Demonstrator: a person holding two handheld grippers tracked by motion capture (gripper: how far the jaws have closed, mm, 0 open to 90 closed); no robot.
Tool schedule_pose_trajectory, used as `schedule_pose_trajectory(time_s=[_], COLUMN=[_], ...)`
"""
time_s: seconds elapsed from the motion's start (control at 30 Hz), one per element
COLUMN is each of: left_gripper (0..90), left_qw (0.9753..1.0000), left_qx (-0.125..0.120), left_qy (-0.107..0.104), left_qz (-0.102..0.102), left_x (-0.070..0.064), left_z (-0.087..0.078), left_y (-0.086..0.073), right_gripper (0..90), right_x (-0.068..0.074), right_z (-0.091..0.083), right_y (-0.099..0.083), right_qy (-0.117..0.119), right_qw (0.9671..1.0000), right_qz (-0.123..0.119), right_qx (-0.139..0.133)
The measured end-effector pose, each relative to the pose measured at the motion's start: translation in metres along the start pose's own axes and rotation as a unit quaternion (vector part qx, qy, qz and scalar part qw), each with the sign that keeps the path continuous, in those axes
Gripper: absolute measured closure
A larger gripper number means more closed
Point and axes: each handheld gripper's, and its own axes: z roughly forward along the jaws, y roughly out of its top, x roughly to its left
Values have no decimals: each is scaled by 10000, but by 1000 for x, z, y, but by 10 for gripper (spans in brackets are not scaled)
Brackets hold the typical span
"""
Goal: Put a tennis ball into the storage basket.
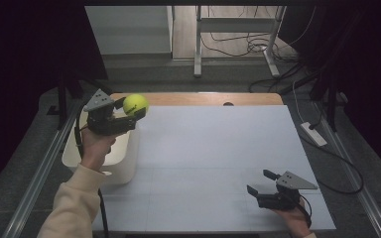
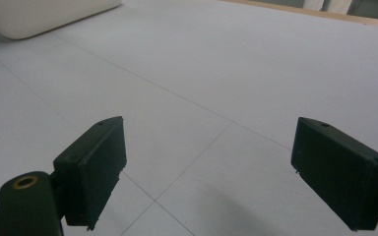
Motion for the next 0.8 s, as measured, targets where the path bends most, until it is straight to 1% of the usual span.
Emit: schedule_pose_trajectory(time_s=[0.17,0.2,0.33,0.37,0.53,0.67,0.8], left_gripper=[273,273,273,273,273,273,273], left_qw=[9998,9998,9995,9995,9984,9979,9974], left_qx=[2,2,44,44,76,88,117], left_qy=[169,169,316,316,533,609,681], left_qz=[-69,-69,-82,-82,-148,-207,-225], left_x=[9,9,17,17,27,33,37], left_z=[-7,-7,-14,-14,-23,-27,-30], left_y=[-3,-3,-7,-7,-13,-17,-19], right_gripper=[133,133,133,133,133,133,133], right_x=[0,0,0,0,0,0,0], right_z=[0,0,0,0,0,0,0], right_y=[0,0,0,0,0,0,0], right_qy=[-7,-11,-11,-11,-22,-26,-24], right_qw=[10000,10000,10000,10000,10000,10000,10000], right_qz=[-11,-2,-10,-10,-17,-17,-19], right_qx=[6,6,9,9,23,24,27])
